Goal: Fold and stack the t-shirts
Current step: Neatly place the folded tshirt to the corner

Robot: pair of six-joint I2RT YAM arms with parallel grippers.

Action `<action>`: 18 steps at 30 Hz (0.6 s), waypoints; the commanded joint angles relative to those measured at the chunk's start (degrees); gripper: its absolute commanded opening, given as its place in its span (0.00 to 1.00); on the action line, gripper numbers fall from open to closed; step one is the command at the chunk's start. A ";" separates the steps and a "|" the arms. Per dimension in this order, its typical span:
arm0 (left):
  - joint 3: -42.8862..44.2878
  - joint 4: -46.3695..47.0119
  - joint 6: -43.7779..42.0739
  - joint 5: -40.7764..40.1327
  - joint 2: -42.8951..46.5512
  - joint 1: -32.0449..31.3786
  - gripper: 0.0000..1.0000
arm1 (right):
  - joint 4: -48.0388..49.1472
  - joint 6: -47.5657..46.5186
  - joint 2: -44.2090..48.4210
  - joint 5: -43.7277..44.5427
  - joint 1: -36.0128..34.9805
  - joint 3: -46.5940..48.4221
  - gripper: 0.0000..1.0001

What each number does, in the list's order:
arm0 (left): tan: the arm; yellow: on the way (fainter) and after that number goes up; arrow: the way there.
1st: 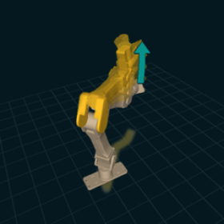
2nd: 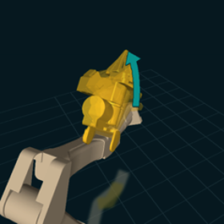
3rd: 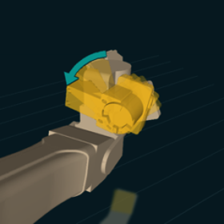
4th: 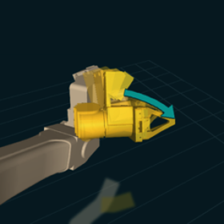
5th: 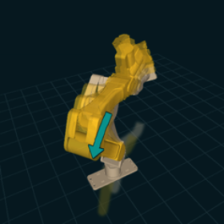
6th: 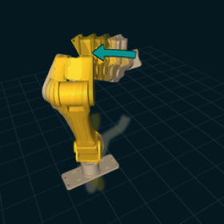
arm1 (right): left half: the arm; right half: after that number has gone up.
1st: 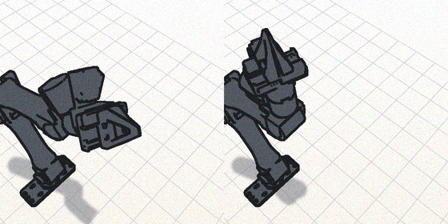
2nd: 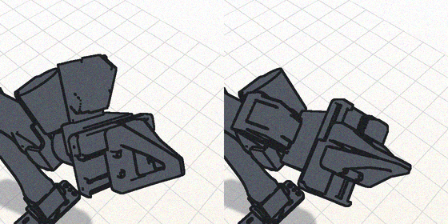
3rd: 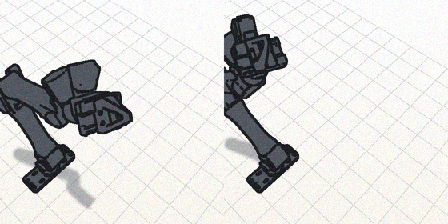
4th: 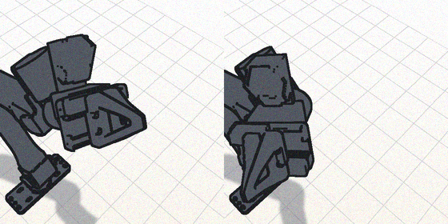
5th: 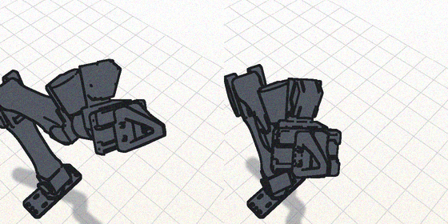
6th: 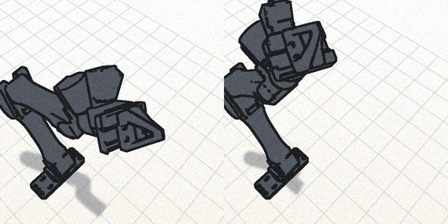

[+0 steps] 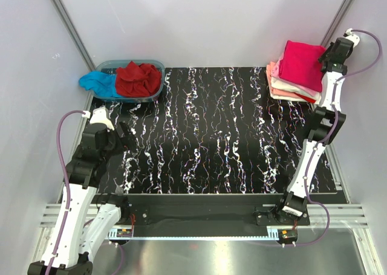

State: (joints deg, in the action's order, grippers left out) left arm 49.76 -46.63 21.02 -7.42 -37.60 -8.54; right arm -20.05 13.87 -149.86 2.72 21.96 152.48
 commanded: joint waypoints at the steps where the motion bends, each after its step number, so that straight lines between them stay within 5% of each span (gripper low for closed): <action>1: 0.52 2.16 0.25 -1.46 0.25 0.36 0.99 | 8.18 1.60 -0.69 5.71 0.46 1.76 0.00; 9: 0.52 2.07 0.43 -1.72 0.60 0.36 0.99 | 9.68 2.92 -1.49 4.05 0.46 -3.33 0.07; 12: 0.52 2.16 0.34 -1.63 0.78 0.36 0.99 | 9.59 3.36 -0.70 3.26 0.46 -4.91 0.22; 18: 0.34 2.42 0.25 -1.19 1.83 0.36 0.99 | 9.06 2.92 4.04 7.73 0.46 -6.67 0.77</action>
State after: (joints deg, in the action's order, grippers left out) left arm 49.76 -46.63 21.06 -7.77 -37.01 -8.54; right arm -13.06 15.35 -151.13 6.11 21.58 146.78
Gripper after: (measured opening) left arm 0.987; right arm 0.709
